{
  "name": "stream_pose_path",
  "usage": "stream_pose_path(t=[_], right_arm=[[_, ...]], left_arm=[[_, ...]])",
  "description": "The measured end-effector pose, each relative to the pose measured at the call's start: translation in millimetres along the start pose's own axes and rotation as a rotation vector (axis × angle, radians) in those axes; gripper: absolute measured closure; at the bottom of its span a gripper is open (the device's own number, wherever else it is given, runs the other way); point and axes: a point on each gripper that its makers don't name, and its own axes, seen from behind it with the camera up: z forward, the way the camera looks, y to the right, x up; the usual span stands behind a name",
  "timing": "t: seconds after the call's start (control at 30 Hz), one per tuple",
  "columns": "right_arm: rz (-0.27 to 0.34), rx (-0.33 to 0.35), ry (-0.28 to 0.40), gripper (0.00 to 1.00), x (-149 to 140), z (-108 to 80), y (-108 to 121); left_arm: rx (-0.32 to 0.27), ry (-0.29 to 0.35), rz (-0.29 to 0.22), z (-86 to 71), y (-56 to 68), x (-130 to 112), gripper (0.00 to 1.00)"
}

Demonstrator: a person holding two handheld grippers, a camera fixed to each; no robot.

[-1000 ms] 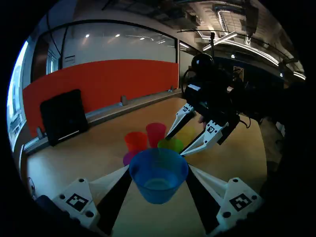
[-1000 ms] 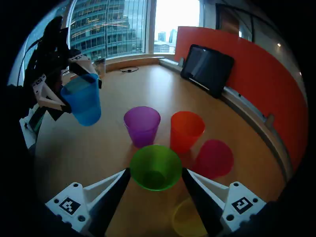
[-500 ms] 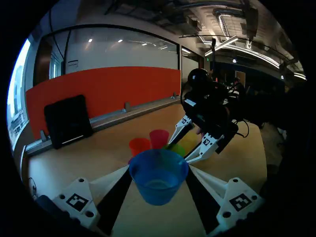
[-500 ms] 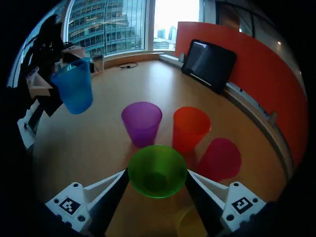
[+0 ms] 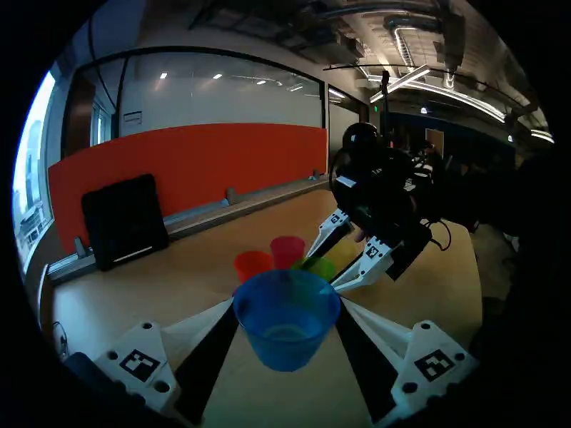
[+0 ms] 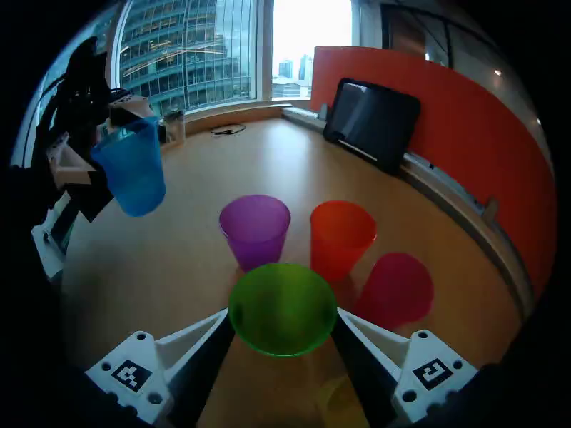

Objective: Pour water

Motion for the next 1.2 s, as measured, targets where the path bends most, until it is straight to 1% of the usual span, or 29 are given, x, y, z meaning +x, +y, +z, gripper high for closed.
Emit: stream_pose_path(t=[0.17, 0.3, 0.77, 0.87, 1.0, 1.2], right_arm=[[0.003, -0.010, 0.034, 0.09, 7.9, -16.3, -2.1], [-0.002, -0.024, 0.070, 0.09, 14.0, -33.8, -5.8], [-0.001, -0.078, 0.207, 0.09, 37.6, -92.3, -22.5], [-0.004, -0.092, 0.240, 0.09, 43.9, -105.1, -25.4], [-0.010, -0.107, 0.290, 0.09, 53.5, -121.2, -30.5], [-0.023, -0.127, 0.357, 0.09, 66.1, -138.7, -41.3]], left_arm=[[0.004, 0.011, 0.007, -2.8, 2.5, 3.0, 0.12], [0.009, 0.025, 0.009, -4.7, 4.9, 5.8, 0.12], [0.040, 0.070, -0.019, -13.5, 6.1, 15.7, 0.12], [0.043, 0.080, -0.023, -14.3, 8.3, 18.3, 0.12], [0.041, 0.095, -0.024, -14.9, 14.0, 22.0, 0.12], [0.033, 0.114, -0.025, -15.6, 24.0, 27.4, 0.12]])
